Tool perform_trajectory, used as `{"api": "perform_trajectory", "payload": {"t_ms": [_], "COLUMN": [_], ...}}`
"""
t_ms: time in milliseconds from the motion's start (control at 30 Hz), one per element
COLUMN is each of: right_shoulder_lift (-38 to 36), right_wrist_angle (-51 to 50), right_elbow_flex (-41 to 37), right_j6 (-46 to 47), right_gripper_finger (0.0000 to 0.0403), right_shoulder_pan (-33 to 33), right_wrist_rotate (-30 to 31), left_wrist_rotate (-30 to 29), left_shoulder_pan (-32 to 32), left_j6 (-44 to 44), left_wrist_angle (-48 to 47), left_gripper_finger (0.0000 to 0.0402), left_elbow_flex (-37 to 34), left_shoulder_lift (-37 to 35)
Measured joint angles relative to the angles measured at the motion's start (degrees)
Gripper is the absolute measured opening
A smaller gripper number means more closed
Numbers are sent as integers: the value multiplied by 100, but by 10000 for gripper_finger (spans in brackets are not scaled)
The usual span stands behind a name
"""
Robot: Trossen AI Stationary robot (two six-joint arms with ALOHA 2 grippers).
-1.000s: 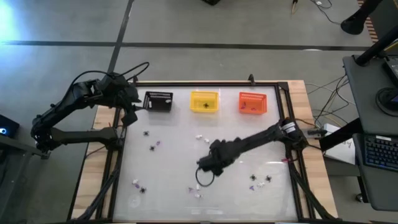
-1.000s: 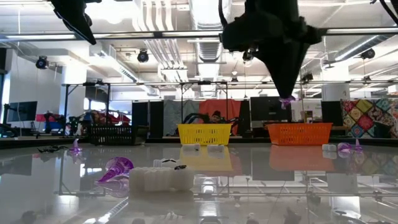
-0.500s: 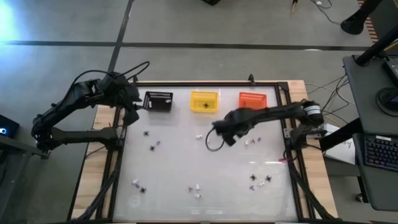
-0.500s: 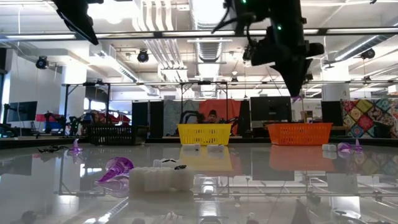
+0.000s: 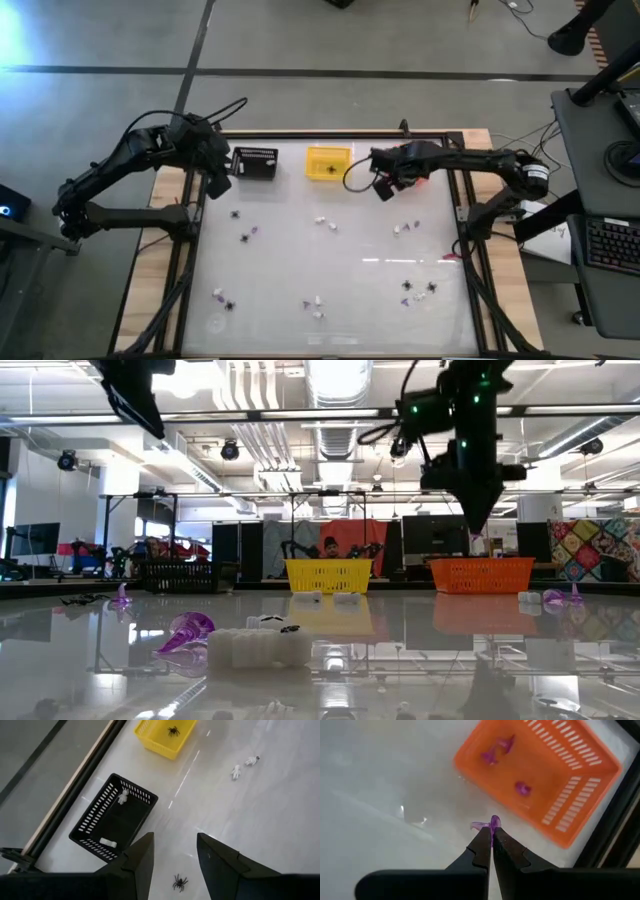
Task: Sort Halloween decoration
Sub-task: Put the purple witch hat toy into the orange basket
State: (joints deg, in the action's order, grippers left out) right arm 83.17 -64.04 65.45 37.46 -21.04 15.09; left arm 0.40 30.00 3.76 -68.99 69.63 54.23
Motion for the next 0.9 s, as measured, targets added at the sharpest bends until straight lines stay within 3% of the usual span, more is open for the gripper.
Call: {"api": "perform_trajectory", "payload": {"t_ms": [433,900], "right_shoulder_lift": [18,57], "right_wrist_angle": [1188,1339], "right_elbow_flex": [-716,-763], "right_j6": [-1224,-1512], "right_gripper_finger": [9,9], "right_shoulder_pan": [-1220,-1650], "right_wrist_rotate": [-47,-48], "left_wrist_rotate": [-284,-297], "left_shoulder_pan": [0,-2], "left_j6": [-453,-438], "left_wrist_angle": [255,254], "left_gripper_finger": [132,132], "left_elbow_flex": [0,0], "left_shoulder_lift": [53,99]}}
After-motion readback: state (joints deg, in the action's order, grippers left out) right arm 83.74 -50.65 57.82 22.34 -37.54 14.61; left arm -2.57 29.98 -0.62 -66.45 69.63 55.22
